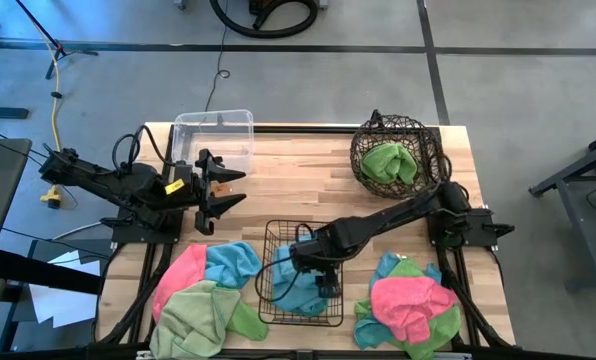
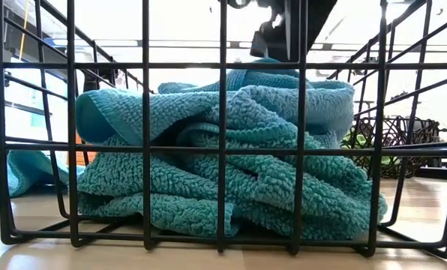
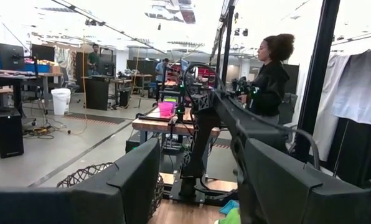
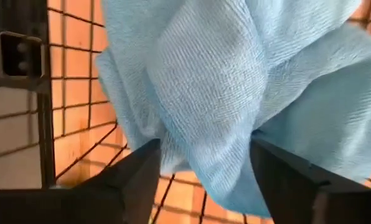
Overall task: Sort microfiber towel by color & place in baskets
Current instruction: Put the blue towel into the bottom basket, then put the right pink towel into the transparent left bin
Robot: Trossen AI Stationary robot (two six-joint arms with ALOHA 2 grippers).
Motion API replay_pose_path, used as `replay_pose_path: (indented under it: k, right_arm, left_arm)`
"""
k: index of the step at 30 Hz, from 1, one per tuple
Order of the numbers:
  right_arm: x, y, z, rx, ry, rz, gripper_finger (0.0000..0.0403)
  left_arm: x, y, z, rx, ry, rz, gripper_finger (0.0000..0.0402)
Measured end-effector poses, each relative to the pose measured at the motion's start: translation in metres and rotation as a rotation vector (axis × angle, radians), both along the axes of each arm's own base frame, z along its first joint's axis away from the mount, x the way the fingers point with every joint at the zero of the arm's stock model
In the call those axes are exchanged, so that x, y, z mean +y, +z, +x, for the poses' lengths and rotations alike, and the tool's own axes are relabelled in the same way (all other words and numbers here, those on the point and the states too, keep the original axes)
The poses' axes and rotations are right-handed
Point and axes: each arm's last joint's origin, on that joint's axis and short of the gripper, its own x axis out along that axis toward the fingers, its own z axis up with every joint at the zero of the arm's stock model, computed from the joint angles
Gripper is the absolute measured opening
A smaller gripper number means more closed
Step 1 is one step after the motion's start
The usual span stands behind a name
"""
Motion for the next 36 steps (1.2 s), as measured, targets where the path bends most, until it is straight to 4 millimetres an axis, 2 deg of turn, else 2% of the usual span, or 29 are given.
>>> replay_pose_path:
  k: [4,12,17,22,26,31,36]
  right_arm:
    - [-0.006,0.023,0.001,-0.014,0.048,-0.016,0.0266]
    - [-0.016,0.074,-0.001,-0.095,0.083,-0.097,0.0268]
    - [-0.017,0.097,-0.02,-0.091,0.084,-0.153,0.0268]
    - [-0.023,0.109,-0.055,-0.099,0.021,-0.165,0.0268]
    - [-0.03,0.107,-0.094,-0.11,-0.12,-0.114,0.0268]
    - [-0.028,0.09,-0.152,-0.121,-0.329,0.052,0.0268]
    - [-0.019,0.066,-0.2,0.008,-0.516,0.266,0.0268]
  left_arm:
    - [0.0,0.0,0.0,0.0,0.0,0.0,0.0225]
    - [0.0,0.0,0.0,0.0,0.0,0.0,0.0225]
    - [0.0,0.0,0.0,0.0,0.003,-0.001,0.0225]
    - [0.001,-0.001,0.0,0.006,0.032,-0.006,0.0225]
    - [0.001,-0.001,0.0,0.007,0.036,-0.008,0.0225]
    - [0.001,-0.001,0.0,0.005,0.045,-0.043,0.0225]
    - [0.001,-0.001,0.0,0.005,0.044,-0.044,0.0225]
